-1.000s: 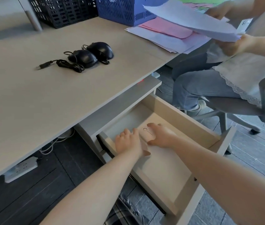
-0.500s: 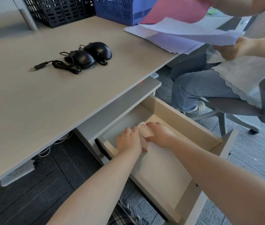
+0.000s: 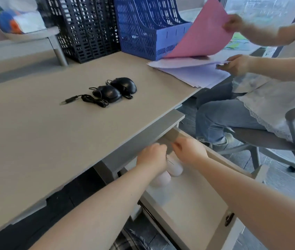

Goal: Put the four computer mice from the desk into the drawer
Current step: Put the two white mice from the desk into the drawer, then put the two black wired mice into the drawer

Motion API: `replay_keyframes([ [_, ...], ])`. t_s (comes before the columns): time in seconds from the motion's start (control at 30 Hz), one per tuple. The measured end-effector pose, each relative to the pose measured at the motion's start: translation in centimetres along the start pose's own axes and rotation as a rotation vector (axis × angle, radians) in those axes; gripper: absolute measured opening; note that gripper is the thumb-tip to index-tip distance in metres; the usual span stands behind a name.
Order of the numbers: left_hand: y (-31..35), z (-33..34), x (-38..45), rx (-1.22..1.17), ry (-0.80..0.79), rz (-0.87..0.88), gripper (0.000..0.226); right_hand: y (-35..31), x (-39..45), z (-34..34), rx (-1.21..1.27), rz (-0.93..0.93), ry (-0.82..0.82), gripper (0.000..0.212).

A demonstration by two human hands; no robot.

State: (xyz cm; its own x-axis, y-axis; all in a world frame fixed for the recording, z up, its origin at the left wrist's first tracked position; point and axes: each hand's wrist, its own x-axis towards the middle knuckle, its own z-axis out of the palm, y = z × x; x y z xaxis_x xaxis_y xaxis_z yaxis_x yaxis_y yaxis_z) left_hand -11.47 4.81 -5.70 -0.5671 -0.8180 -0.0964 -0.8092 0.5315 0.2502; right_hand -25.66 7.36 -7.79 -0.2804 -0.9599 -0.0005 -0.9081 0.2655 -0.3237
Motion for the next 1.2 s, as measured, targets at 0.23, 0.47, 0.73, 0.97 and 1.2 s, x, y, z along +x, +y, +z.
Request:
replay_keyframes([
  [0.23,-0.8,-7.9,-0.8,-0.123,0.393,0.078,0.02,-6.1,1.1,-5.1,0.179,-0.128,0.386,0.034],
  [0.47,-8.7,-10.2,2.0,0.075,0.354,-0.218,0.07,-10.5,5.8,-5.8,0.081,-0.16,0.265,0.054],
  [0.73,-14.2,-11.5,7.3,0.011,0.36,-0.259,0.079,-14.2,13.5,-5.6,0.173,-0.208,0.074,0.079],
  [0.97,-14.5,-13.1,9.3,0.026,0.332,-0.262,0.055,-15.9,16.7,-4.8,0.157,-0.264,0.027,0.075],
  [1.2,-14.1,-13.2,8.3,0.094,0.398,-0.265,0.039,-16.2,16.3,-4.5,0.193,-0.247,0.143,0.051],
])
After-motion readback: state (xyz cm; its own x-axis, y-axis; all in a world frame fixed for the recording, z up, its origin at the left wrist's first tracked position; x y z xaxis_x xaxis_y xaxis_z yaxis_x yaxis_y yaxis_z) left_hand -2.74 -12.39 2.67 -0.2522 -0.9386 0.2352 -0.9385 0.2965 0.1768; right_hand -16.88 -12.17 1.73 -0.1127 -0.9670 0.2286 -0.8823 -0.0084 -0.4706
